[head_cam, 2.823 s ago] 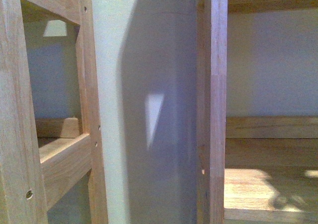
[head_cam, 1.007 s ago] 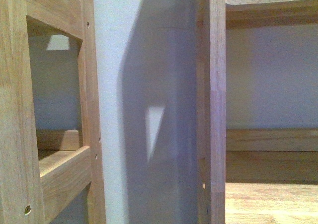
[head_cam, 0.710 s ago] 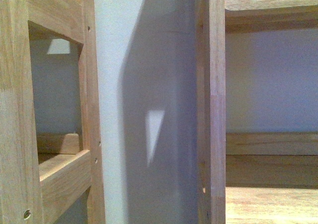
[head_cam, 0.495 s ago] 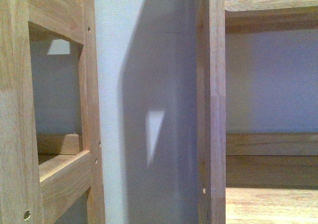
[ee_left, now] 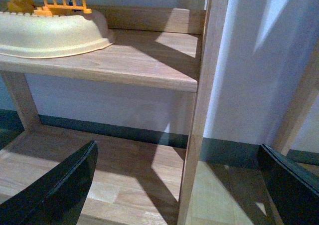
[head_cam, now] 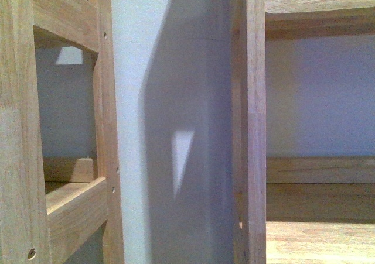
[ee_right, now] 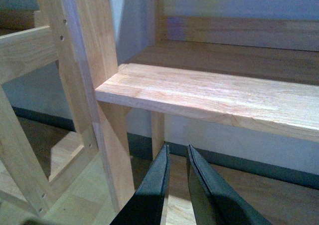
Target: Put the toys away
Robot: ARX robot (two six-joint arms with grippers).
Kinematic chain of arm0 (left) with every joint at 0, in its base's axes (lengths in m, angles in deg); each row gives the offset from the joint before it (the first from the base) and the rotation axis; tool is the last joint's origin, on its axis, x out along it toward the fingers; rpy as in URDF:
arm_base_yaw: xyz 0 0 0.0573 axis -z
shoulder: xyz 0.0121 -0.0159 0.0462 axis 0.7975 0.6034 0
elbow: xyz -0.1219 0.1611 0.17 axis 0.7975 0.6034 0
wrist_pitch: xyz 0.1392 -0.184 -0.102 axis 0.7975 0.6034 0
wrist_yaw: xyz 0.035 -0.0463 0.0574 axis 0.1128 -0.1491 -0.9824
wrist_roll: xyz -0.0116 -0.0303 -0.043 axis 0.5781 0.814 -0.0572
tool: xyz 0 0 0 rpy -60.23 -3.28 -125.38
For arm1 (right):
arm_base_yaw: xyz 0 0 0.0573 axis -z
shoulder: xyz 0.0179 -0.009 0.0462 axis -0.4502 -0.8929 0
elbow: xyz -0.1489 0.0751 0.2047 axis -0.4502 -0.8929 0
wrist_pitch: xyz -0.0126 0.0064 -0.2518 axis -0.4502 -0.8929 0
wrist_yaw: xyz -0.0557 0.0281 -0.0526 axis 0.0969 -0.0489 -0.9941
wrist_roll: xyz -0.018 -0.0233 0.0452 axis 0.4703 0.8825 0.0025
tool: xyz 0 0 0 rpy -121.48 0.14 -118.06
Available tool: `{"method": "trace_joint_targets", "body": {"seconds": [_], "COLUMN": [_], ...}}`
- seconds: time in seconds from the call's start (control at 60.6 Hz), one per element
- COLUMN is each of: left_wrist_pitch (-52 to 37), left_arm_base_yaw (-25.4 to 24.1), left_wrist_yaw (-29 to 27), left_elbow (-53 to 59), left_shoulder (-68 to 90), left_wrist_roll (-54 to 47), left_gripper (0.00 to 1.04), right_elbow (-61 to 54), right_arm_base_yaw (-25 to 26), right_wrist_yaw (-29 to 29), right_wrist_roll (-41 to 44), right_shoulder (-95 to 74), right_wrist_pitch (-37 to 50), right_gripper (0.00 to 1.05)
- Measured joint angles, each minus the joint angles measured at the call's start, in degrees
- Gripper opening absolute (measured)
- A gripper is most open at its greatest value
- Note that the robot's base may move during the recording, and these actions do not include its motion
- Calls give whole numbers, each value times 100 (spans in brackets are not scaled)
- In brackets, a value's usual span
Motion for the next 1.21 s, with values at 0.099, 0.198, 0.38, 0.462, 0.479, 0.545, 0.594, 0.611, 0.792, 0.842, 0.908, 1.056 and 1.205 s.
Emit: {"method": "trace_joint_targets", "body": {"seconds": [0.099,0.198,0.38,0.462,0.479,0.545,0.594,0.611,0.792,0.842,0.908,1.056,1.205], "left_wrist_pitch": [0,0,0,0,0,0,0,0,0,0,0,0,0], "left_arm_base_yaw": [0,0,0,0,0,0,0,0,0,0,0,0,0], "left_wrist_yaw": [0,0,0,0,0,0,0,0,0,0,0,0,0], "left_elbow": [0,0,0,0,0,0,0,0,0,0,0,0,0], "left_shoulder": [0,0,0,0,0,0,0,0,0,0,0,0,0], "left_wrist_roll": [0,0,0,0,0,0,0,0,0,0,0,0,0], "left_gripper": [99,99,99,99,99,99,99,99,99,99,99,99,99], "right_elbow": [-61,-118,-317,-317,-317,-317,-317,-317,-317,-317,-317,-317,-317], "right_arm_base_yaw": [0,0,0,-2,-2,-2,-2,-2,-2,-2,-2,-2,-2], "right_wrist_yaw": [0,-2,-4,-2,0,-4,-2,-4,-2,-2,-2,-4,-2], "right_wrist_roll": [0,0,2,2,2,2,4,7,7,7,7,15,15], "right_shoulder": [50,85,299,321,321,323,323,323,323,323,323,323,323], "right_wrist_pitch": [17,22,46,48,48,48,48,48,48,48,48,48,48], "right_gripper": [16,16,16,16,16,16,17,18,56,68,82,104,104]}}
